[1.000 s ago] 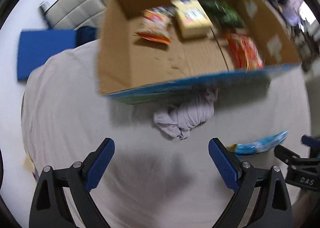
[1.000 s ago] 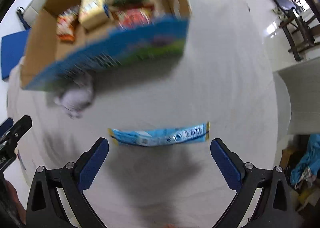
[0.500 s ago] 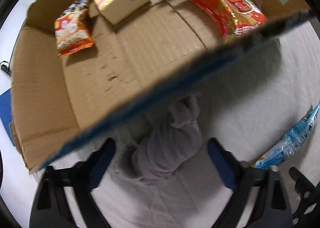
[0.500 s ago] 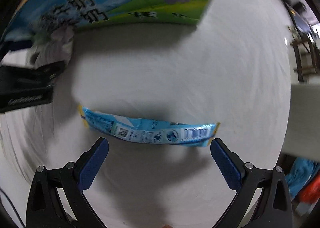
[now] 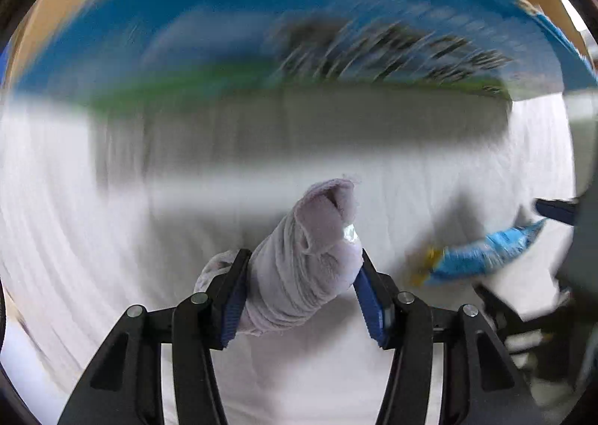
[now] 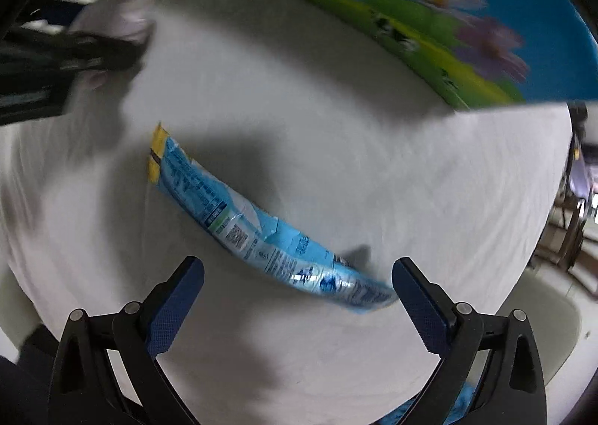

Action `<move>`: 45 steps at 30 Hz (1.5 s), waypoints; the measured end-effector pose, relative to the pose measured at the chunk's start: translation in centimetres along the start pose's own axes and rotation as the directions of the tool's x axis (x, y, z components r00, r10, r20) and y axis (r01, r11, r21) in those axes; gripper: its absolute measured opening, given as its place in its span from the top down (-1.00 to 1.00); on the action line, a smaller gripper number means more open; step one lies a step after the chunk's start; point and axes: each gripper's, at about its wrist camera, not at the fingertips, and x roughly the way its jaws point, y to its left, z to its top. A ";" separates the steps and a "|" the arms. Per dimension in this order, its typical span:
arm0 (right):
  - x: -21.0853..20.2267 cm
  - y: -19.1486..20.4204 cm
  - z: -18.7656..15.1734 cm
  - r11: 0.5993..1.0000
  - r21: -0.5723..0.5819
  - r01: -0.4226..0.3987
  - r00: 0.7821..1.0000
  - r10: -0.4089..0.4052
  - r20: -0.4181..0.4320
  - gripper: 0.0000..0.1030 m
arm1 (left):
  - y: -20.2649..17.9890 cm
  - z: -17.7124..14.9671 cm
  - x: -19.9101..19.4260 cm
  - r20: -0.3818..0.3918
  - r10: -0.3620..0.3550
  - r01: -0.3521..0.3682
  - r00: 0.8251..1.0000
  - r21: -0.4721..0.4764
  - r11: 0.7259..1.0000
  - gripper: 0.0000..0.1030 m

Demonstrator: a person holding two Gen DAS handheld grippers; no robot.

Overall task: Organize soft objects
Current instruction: 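Grasp the lilac rolled towel with left tool while right tool grasps blue stick pack, then carry towel and stick pack into the box and open both tools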

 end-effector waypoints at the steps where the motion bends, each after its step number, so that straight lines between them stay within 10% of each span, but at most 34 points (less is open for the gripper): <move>1: 0.3 0.2 0.2 1.000 -0.013 0.000 1.000 0.000 -0.009 -0.81 | 0.6 -0.7 0.1 -0.010 -0.019 0.019 1.000 -0.033 0.999 0.01; 8: 0.4 0.6 0.7 0.999 0.005 -0.043 0.998 0.044 -0.039 0.06 | 3.4 -4.3 0.6 -0.041 -0.158 0.145 0.987 -0.220 0.965 0.01; 12: 0.5 -0.5 1.0 0.953 0.209 -0.220 0.966 0.242 -0.086 0.46 | 3.5 -4.6 1.3 -0.046 -0.156 0.143 0.987 -0.204 0.968 -0.05; 20: 0.4 -0.7 0.0 0.850 0.410 -0.330 0.930 0.368 -0.014 0.39 | 0.3 -3.9 2.8 -0.074 -0.105 0.097 0.992 -0.099 0.990 -0.09; 27: 0.5 -0.4 -1.6 0.811 0.429 -0.399 0.899 0.437 0.010 -0.04 | 3.7 -2.0 0.7 -0.041 -0.352 0.334 0.935 -0.228 0.915 -0.09; 37: 0.6 2.1 -2.2 0.853 0.412 -0.321 0.938 0.347 0.011 -0.12 | -1.7 -2.8 2.8 -0.076 -0.019 0.022 0.997 0.037 0.999 -0.04; 41: 0.6 5.5 -0.7 0.902 0.392 -0.178 0.980 0.199 -0.014 0.51 | -2.1 -2.9 2.3 -0.040 -0.005 0.005 0.999 -0.001 1.000 0.30; 45: 0.1 5.9 -1.3 0.893 0.404 -0.200 0.976 0.217 0.004 0.67 | -2.4 -3.5 0.7 0.006 -0.019 0.019 1.000 -0.040 0.999 0.31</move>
